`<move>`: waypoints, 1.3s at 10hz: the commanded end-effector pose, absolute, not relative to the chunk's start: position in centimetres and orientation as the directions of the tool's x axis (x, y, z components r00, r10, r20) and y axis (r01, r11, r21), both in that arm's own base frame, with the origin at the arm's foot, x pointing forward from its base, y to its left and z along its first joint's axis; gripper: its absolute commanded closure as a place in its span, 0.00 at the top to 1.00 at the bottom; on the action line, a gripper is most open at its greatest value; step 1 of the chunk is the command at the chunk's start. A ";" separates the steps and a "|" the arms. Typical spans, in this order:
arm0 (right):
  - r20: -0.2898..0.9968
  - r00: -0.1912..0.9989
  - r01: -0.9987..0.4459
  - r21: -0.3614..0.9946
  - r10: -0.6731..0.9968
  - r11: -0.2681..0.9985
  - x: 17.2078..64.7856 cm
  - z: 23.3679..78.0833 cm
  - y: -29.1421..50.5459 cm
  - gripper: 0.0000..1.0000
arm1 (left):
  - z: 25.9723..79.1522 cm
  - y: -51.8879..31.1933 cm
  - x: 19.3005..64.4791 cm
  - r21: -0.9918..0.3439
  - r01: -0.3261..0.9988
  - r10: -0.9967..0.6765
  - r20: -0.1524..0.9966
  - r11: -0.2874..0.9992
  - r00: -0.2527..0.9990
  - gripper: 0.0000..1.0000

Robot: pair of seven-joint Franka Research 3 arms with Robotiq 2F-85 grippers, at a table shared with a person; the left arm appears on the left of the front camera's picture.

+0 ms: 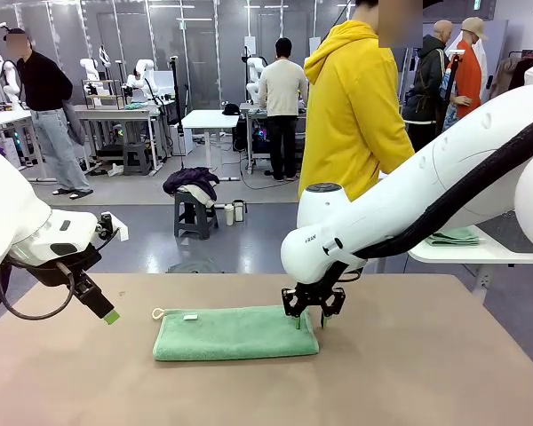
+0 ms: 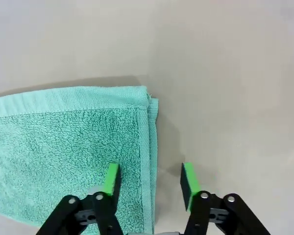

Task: Fold the towels and place them in the basket.
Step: When a person lays out a Towel with hook on the table, fold it in half twice.

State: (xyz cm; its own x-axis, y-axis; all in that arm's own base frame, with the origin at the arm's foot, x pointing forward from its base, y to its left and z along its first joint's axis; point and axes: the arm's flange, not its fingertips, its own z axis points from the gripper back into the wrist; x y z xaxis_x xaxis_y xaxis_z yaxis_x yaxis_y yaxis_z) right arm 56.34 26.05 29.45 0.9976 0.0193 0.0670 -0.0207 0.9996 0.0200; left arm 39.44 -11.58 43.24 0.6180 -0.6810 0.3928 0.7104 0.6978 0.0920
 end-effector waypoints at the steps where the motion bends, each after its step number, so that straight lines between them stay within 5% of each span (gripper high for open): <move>1: 0.057 0.998 0.012 0.058 -0.016 0.998 56.7 28.9 25.9 0.00 | 43.1 -11.8 39.5 0.098 0.699 -0.672 0.397 0.708 0.625 1.00; 13: 0.055 0.998 -0.045 0.171 0.036 0.984 55.3 33.0 24.8 0.00 | 43.1 -11.8 39.5 0.098 0.699 -0.672 0.397 0.708 0.625 1.00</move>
